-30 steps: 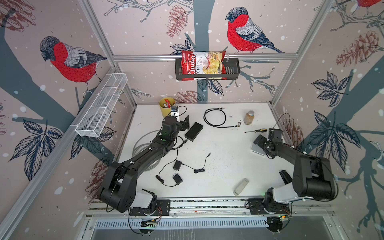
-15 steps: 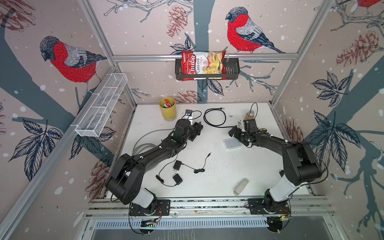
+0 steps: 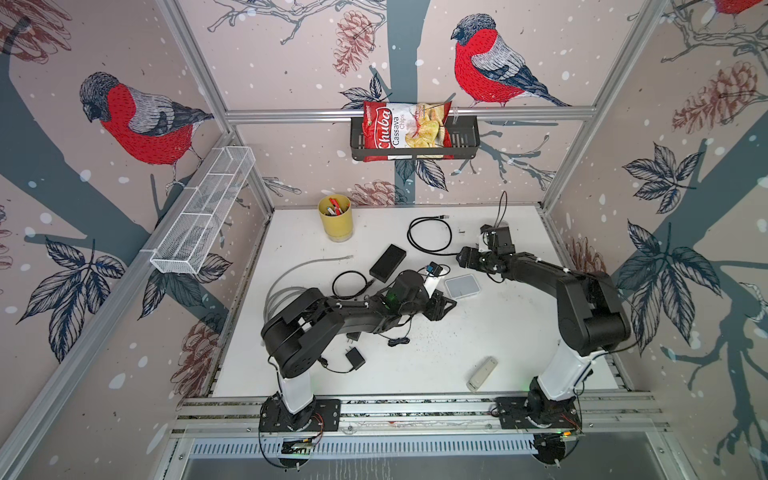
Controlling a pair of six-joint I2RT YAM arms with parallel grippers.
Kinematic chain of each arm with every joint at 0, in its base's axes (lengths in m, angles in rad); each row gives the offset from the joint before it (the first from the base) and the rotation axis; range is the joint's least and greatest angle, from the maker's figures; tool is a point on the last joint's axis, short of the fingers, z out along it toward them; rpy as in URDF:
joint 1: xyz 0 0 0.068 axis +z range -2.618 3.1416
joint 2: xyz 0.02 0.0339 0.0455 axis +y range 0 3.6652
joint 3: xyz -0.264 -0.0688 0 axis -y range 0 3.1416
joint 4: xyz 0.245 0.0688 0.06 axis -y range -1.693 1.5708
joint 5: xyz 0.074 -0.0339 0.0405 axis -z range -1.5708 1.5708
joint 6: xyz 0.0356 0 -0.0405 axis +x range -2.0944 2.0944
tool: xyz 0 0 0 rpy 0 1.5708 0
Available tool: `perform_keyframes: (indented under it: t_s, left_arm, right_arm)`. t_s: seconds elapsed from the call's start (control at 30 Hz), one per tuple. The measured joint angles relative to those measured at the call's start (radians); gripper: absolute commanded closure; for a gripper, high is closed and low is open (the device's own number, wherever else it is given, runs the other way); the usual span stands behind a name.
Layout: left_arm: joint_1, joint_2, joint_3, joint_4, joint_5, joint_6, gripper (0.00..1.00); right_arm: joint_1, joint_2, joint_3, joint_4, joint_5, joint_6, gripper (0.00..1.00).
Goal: Insert the plug into the switch port
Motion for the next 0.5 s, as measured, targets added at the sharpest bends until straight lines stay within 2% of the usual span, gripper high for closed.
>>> perform_keyframes:
  t_s: [0.13, 0.27, 0.5]
  left_arm:
    - [-0.014, 0.102, 0.019, 0.101, 0.158, -0.039, 0.38]
    - [-0.049, 0.177, 0.055, 0.159, 0.24, -0.042, 0.38]
    - [-0.048, 0.242, 0.102, 0.178, 0.209, -0.084, 0.37]
  right_arm:
    - [0.013, 0.034, 0.002, 0.01, -0.064, -0.036, 0.16]
    - [0.023, 0.048, 0.012, 0.024, -0.113, -0.074, 0.17]
    - [0.038, 0.055, 0.018, 0.018, -0.178, -0.131, 0.18]
